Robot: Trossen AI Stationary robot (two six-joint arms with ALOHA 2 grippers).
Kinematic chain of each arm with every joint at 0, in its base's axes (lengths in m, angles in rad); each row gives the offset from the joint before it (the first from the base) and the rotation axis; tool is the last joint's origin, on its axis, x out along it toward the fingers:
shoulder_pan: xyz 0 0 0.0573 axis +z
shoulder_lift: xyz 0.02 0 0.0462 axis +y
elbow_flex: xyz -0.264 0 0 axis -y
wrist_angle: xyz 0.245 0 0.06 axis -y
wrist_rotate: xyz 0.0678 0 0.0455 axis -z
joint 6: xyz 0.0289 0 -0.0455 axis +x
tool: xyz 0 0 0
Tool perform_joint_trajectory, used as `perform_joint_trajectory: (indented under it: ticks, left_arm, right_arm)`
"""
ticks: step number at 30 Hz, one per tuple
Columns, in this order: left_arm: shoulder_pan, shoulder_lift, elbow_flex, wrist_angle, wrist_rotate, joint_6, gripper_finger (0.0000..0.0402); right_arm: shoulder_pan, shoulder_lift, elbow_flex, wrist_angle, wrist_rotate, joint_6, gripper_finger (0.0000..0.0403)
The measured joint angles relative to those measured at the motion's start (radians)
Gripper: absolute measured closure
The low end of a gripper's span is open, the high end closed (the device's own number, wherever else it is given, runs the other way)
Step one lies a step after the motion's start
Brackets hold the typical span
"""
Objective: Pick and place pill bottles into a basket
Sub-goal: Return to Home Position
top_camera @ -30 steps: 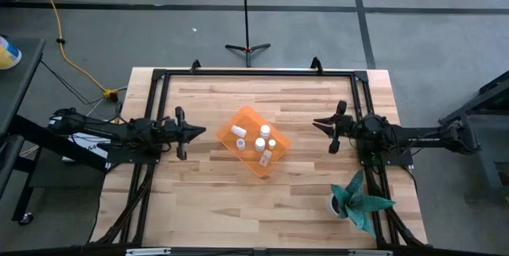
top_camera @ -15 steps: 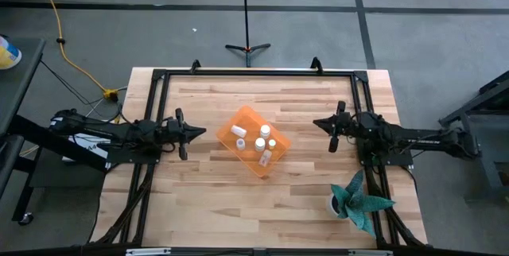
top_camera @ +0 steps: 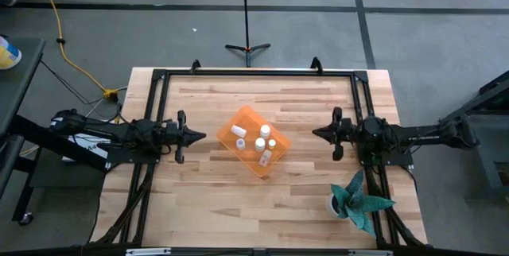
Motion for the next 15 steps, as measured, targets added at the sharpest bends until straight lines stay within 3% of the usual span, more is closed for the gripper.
perform_joint_trajectory:
  ticks: [8,13,15]
  left_arm:
    - [0.000,-0.118,0.000,-0.132,0.007,-0.012,0.0379]
    - [0.000,-0.258,0.000,-0.220,0.095,0.004,0.0379]
    - [0.000,-0.253,0.003,-0.234,0.105,0.008,0.0379]
  right_arm:
    - [0.112,-0.038,0.000,0.011,0.125,0.009,0.0402]
    - [0.172,-0.072,-0.001,0.006,0.201,-0.010,0.0402]
    - [0.183,-0.072,-0.001,0.007,0.199,-0.014,0.0401]
